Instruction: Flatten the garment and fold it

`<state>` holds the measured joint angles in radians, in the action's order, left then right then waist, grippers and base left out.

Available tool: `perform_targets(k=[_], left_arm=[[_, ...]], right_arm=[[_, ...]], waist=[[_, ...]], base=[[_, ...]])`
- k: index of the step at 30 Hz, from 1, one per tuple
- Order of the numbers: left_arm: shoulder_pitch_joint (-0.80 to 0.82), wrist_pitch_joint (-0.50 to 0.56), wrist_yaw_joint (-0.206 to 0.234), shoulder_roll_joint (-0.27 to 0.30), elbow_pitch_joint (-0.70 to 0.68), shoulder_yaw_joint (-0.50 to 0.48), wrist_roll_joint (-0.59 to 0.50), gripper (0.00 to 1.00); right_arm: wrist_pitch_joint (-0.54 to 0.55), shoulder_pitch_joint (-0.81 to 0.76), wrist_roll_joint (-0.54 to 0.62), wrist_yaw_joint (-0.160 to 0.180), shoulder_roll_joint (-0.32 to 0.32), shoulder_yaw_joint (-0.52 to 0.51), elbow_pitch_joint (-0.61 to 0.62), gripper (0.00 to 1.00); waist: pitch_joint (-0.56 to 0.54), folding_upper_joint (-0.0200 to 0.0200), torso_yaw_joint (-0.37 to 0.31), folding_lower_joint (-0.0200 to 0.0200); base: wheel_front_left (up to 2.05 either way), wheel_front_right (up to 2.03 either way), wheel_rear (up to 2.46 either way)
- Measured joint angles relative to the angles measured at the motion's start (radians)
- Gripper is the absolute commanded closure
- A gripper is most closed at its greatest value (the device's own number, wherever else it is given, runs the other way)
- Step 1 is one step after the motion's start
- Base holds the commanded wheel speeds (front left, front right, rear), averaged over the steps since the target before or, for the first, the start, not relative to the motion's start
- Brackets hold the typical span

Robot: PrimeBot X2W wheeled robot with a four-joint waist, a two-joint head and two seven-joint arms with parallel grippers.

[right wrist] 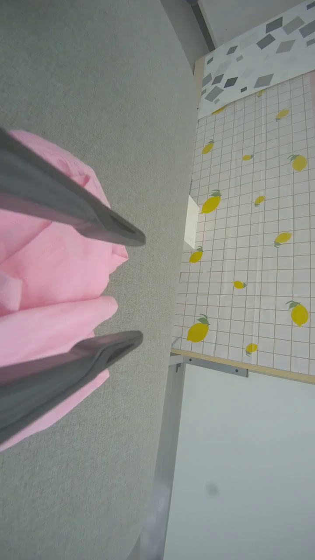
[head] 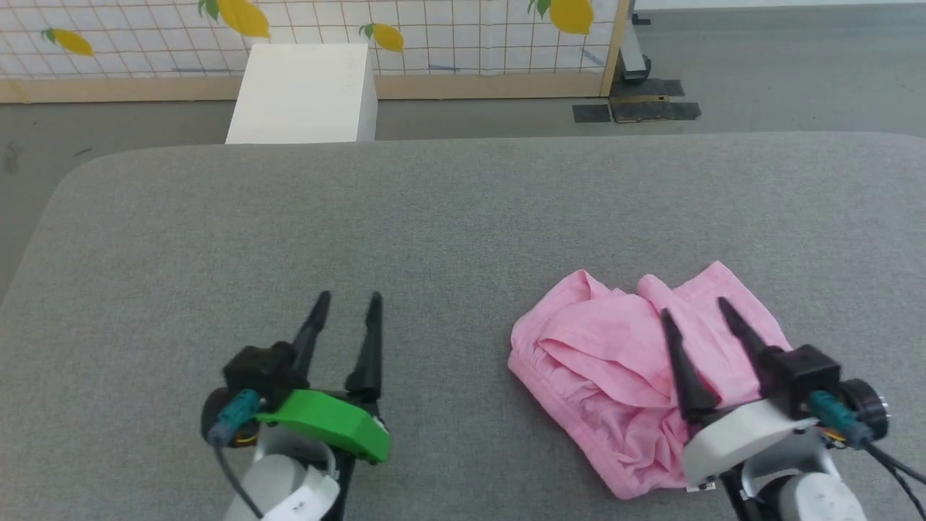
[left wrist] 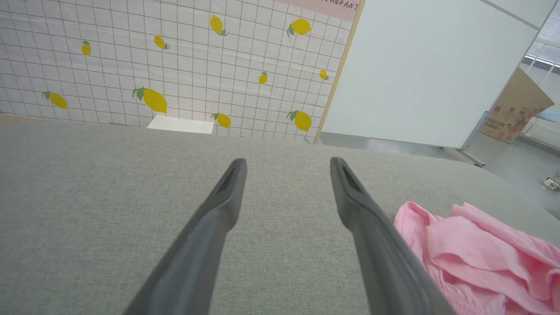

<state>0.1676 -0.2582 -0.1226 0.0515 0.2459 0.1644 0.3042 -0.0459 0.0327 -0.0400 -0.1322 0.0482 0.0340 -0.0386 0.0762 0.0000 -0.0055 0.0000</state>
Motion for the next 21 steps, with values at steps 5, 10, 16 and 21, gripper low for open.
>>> perform_targets(k=[5, 10, 16, 21], left_arm=[[0.058, 0.000, 0.000, 0.000, 0.119, 0.171, 0.057, 0.00], [0.181, 0.050, 0.006, -0.003, 0.252, 0.335, 0.153, 0.00], [0.301, 0.193, 0.050, -0.003, 0.368, 0.466, 0.283, 0.00], [0.375, 0.379, 0.098, -0.004, 0.445, 0.549, 0.378, 0.00]], right_arm=[[-0.007, 0.000, -0.009, 0.000, 0.001, 0.028, -0.005, 0.00], [-0.009, 0.003, -0.016, 0.000, 0.002, 0.021, -0.005, 0.00], [-0.026, 0.013, -0.028, 0.000, 0.001, 0.018, -0.012, 0.00], [-0.040, 0.021, -0.040, 0.000, 0.002, 0.012, -0.024, 0.00]], waist=[[0.008, 0.0000, -0.008, 0.0000], [0.026, 0.0000, -0.025, 0.0000], [0.051, 0.0000, -0.066, 0.0000], [0.079, 0.0001, -0.096, 0.0000]], base=[[0.00, 0.00, 0.00], [0.00, 0.00, 0.00], [0.00, 0.00, 0.00], [0.00, 0.00, 0.00]])
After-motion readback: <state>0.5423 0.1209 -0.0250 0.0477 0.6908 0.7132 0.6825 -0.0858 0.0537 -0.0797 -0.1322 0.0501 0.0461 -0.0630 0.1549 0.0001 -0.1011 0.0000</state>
